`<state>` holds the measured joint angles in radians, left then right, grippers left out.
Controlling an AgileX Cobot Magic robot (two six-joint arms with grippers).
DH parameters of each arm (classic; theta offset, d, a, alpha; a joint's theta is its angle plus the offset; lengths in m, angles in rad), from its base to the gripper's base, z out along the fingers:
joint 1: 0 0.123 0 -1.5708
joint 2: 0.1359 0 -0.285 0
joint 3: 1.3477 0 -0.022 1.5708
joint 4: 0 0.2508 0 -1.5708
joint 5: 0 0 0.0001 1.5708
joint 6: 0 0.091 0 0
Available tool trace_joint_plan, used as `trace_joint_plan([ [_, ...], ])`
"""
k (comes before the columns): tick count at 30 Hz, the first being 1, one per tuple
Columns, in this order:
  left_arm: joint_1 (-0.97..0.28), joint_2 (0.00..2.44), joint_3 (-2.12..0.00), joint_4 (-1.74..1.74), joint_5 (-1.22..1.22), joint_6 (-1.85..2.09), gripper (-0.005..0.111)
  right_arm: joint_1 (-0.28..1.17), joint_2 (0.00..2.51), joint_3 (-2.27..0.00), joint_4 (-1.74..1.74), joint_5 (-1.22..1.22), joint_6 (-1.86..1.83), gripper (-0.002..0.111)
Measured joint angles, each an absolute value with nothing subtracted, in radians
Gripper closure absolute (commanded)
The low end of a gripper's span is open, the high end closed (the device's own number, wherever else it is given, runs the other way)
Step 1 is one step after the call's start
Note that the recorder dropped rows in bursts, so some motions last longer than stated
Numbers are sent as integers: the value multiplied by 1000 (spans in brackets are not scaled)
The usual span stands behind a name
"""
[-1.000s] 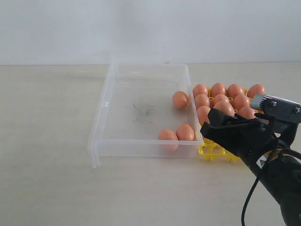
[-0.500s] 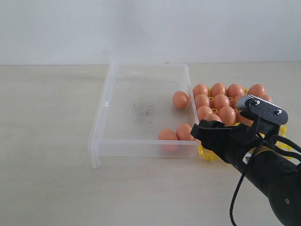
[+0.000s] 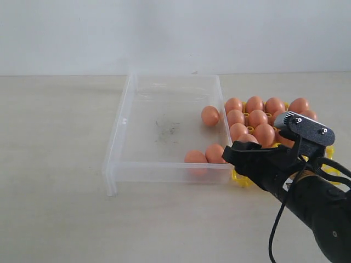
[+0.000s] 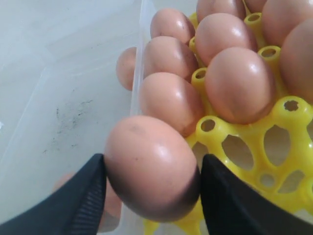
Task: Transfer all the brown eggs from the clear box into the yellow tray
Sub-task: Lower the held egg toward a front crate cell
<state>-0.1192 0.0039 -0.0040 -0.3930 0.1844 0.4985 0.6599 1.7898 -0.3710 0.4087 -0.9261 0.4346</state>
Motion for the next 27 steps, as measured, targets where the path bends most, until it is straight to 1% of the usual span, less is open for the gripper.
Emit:
trace_joint_plan([
  [13, -119, 4, -4, -393, 184, 498, 29, 660, 1790, -371, 439, -932, 420, 108],
  [21, -119, 4, -4, -393, 184, 498, 29, 660, 1790, -482, 378, -799, 410, 108],
  [27, -119, 4, -4, -393, 184, 498, 29, 660, 1790, -486, 472, -755, 278, 108],
])
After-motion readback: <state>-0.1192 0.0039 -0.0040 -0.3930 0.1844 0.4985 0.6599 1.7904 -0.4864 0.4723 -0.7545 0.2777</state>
